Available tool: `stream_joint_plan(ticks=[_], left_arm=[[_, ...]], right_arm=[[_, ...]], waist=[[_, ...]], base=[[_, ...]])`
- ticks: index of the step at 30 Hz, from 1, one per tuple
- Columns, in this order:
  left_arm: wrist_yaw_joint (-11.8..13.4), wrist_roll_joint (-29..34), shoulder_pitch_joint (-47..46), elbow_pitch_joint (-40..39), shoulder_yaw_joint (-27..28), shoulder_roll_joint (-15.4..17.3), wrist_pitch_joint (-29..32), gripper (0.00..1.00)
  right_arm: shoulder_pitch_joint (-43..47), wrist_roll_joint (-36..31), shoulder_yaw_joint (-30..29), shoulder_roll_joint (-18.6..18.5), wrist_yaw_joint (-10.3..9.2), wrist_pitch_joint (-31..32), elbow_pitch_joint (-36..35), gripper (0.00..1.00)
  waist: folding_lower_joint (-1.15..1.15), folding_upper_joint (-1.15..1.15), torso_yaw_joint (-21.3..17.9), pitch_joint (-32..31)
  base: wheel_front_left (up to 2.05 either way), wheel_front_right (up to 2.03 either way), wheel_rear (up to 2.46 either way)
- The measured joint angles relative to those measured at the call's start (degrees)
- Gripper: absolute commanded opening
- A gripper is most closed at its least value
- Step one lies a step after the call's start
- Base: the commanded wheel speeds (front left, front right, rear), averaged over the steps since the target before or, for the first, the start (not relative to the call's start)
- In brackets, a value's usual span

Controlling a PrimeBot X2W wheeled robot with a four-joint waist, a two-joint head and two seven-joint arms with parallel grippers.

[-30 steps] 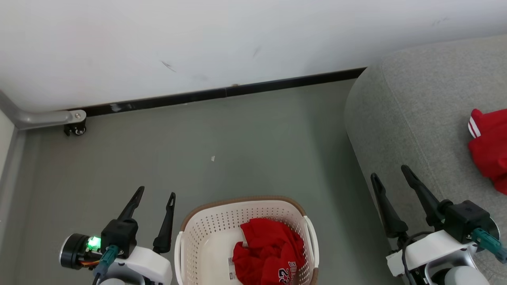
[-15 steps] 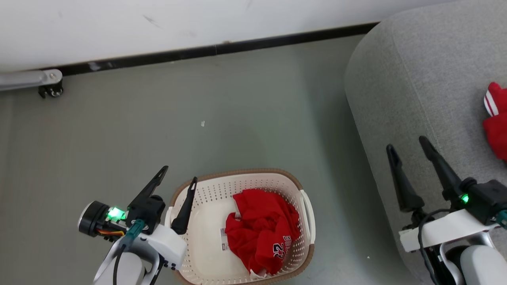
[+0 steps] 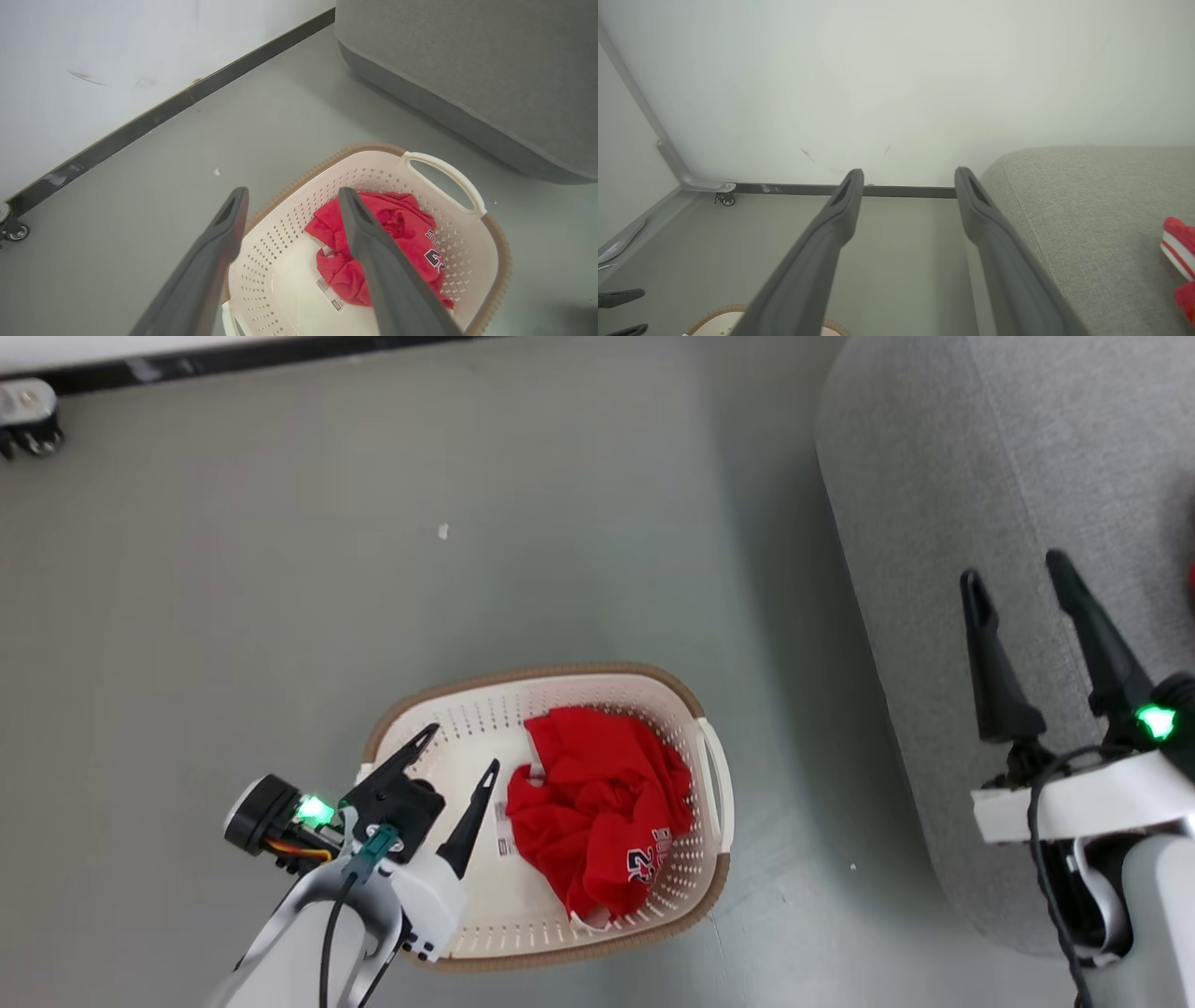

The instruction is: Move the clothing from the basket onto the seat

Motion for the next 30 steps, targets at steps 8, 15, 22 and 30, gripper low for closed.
stream_joint_plan(ticks=[8, 15, 22, 30], left_arm=[[-1.04, 2.22, -3.68, 3.83, -2.34, -1.32, 0.52, 1.00], [-1.23, 3.19, -5.58, 6.43, -3.77, -2.24, 0.49, 1.00], [-1.75, 3.87, -7.81, 8.51, -4.59, -2.85, 0.42, 1.00], [-3.56, 4.64, -10.11, 10.56, -7.25, -3.18, 0.41, 1.00]], right_arm=[[-6.04, 0.36, -0.15, -0.38, 0.00, -0.58, 0.35, 1.00], [-9.32, 1.02, -0.51, -0.57, 0.00, -0.86, 2.19, 1.00], [-12.08, 1.47, -0.59, -0.62, 0.00, -1.29, 3.78, 1.00], [-17.89, 1.54, -0.13, -1.56, 0.00, -1.78, 5.60, 1.00]], waist=[[0.00, 0.00, -0.98, 5.49], [0.00, 0.00, -1.71, 9.46], [0.00, 0.00, -2.32, 12.57], [0.00, 0.00, -3.18, 16.23]], base=[[0.00, 0.00, 0.00], [0.00, 0.00, 0.00], [0.00, 0.00, 0.00], [0.00, 0.00, 0.00]])
